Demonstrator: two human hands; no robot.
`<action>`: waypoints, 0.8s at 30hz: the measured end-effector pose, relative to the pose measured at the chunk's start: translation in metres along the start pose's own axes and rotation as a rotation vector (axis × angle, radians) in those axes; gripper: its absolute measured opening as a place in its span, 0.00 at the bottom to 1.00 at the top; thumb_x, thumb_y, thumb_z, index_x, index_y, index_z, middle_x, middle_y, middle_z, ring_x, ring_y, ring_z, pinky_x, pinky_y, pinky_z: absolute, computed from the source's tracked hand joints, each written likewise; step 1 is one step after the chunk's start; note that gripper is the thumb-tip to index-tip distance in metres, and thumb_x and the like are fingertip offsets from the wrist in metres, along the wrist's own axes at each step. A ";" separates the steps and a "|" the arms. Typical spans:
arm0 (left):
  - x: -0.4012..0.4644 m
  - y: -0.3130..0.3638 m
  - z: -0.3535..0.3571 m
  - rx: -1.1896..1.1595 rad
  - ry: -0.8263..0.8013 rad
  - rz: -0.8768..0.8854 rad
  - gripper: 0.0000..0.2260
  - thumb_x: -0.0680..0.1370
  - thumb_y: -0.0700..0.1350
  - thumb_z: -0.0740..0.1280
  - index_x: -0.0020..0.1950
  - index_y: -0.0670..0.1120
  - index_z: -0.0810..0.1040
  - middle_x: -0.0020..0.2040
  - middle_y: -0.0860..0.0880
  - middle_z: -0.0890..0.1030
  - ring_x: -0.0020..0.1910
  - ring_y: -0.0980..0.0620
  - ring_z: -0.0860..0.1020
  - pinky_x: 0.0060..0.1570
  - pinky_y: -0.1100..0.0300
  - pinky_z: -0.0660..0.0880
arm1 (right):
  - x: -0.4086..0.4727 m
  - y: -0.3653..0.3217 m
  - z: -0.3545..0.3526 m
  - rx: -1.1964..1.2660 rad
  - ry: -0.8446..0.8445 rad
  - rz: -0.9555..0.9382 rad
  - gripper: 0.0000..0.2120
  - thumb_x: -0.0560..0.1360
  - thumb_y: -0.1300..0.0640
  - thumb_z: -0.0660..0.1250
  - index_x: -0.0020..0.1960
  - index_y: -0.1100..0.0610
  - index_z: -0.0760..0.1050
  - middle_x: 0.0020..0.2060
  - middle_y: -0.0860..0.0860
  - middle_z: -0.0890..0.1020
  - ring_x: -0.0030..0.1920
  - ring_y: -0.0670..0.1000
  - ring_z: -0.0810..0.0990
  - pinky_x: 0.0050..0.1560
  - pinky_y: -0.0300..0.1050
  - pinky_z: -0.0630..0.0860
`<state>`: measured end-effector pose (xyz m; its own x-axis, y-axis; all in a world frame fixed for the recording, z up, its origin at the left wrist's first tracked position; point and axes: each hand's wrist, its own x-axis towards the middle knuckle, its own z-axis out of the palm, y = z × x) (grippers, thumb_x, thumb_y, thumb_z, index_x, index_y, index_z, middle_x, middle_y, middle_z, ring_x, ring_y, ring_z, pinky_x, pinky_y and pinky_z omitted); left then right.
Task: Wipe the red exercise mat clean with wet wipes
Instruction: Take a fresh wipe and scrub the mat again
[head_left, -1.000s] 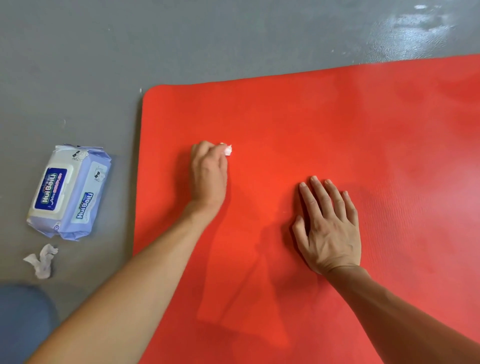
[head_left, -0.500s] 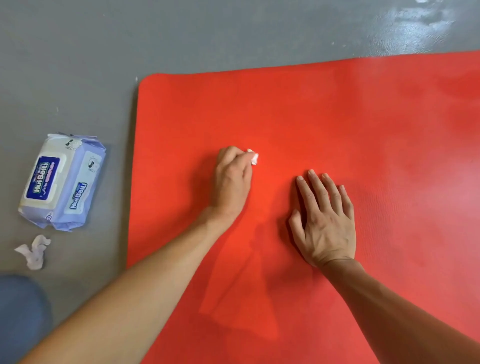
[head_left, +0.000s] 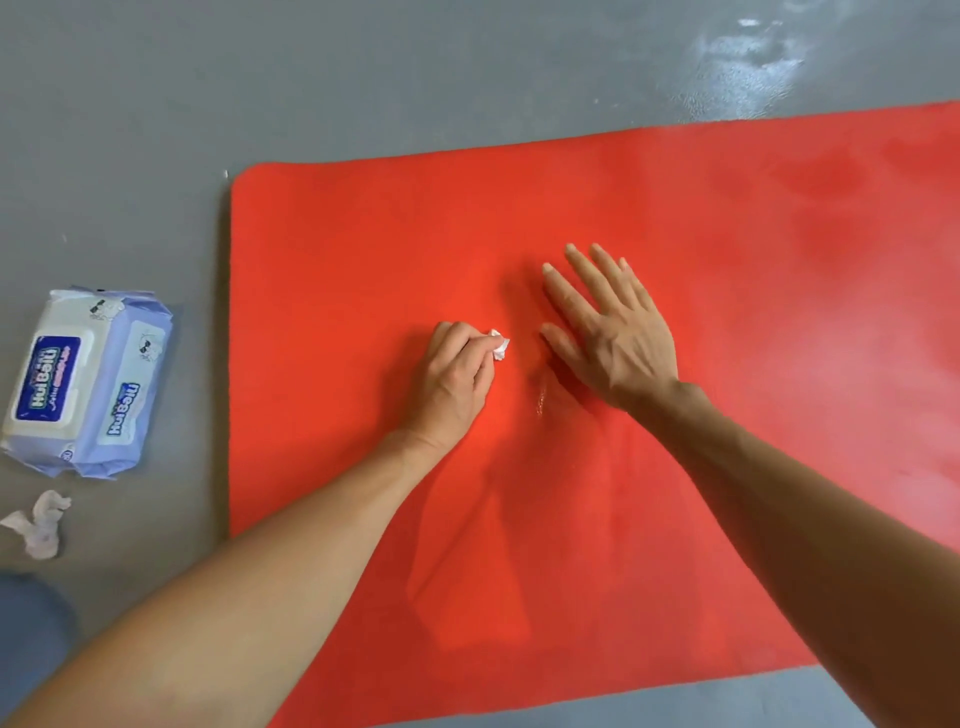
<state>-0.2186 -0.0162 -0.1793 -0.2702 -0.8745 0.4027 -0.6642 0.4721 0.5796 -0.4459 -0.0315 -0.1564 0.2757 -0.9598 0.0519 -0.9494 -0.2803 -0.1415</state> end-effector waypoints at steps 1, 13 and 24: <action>0.000 0.002 -0.001 -0.002 -0.009 -0.002 0.08 0.81 0.32 0.67 0.54 0.38 0.85 0.44 0.45 0.80 0.46 0.46 0.76 0.52 0.57 0.76 | 0.006 0.002 0.003 -0.027 -0.032 -0.010 0.29 0.84 0.40 0.54 0.82 0.50 0.61 0.81 0.54 0.63 0.81 0.58 0.58 0.81 0.56 0.54; 0.017 -0.031 -0.023 0.182 0.132 -0.308 0.09 0.81 0.33 0.66 0.56 0.39 0.85 0.43 0.44 0.79 0.45 0.43 0.77 0.47 0.48 0.75 | 0.003 -0.003 0.021 -0.053 -0.157 0.071 0.29 0.85 0.38 0.40 0.84 0.44 0.44 0.84 0.45 0.48 0.83 0.49 0.42 0.82 0.53 0.47; 0.018 -0.042 -0.042 0.230 0.005 -0.334 0.11 0.84 0.46 0.63 0.54 0.44 0.84 0.46 0.47 0.80 0.48 0.47 0.78 0.49 0.46 0.77 | 0.006 -0.016 0.019 -0.035 -0.164 0.165 0.28 0.85 0.40 0.43 0.84 0.44 0.47 0.83 0.46 0.52 0.83 0.50 0.46 0.82 0.55 0.47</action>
<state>-0.1660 -0.0472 -0.1669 -0.0102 -0.9748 0.2227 -0.8536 0.1245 0.5058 -0.4266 -0.0327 -0.1728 0.1342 -0.9823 -0.1307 -0.9875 -0.1216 -0.1003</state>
